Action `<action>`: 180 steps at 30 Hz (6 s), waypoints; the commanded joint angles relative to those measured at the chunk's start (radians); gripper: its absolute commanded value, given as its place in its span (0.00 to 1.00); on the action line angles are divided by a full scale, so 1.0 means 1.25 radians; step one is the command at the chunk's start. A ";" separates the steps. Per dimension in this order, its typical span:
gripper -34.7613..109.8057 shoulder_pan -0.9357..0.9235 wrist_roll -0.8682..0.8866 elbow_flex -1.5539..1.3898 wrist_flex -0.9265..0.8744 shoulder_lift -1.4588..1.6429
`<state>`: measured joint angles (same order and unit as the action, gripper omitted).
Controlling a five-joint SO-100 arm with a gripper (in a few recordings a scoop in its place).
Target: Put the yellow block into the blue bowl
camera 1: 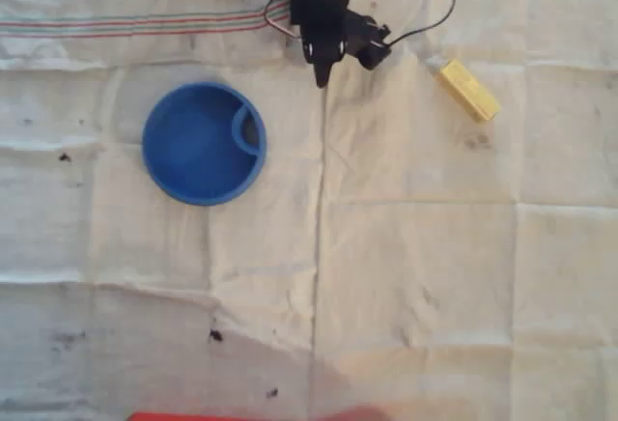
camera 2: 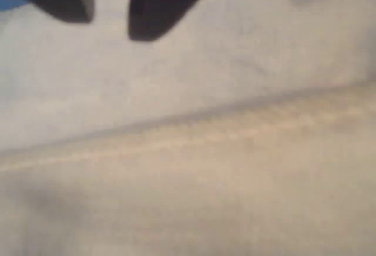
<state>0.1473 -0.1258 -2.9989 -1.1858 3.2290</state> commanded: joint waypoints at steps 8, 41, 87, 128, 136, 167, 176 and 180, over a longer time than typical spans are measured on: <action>0.24 0.002 0.000 -0.067 0.017 0.085; 0.24 0.362 -0.063 0.776 0.150 -0.660; 0.44 0.594 -1.236 1.035 -0.114 -1.141; 0.25 0.663 -1.225 0.799 0.236 -1.244; 0.24 0.658 -1.111 0.831 0.255 -1.200; 0.24 -0.026 -0.815 1.077 0.201 -1.031; 0.24 -0.255 -0.805 1.076 0.133 -1.017; 0.24 -0.357 -0.805 1.079 0.071 -1.017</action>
<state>-0.1979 -1.1459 -1.7334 -1.0538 1.8638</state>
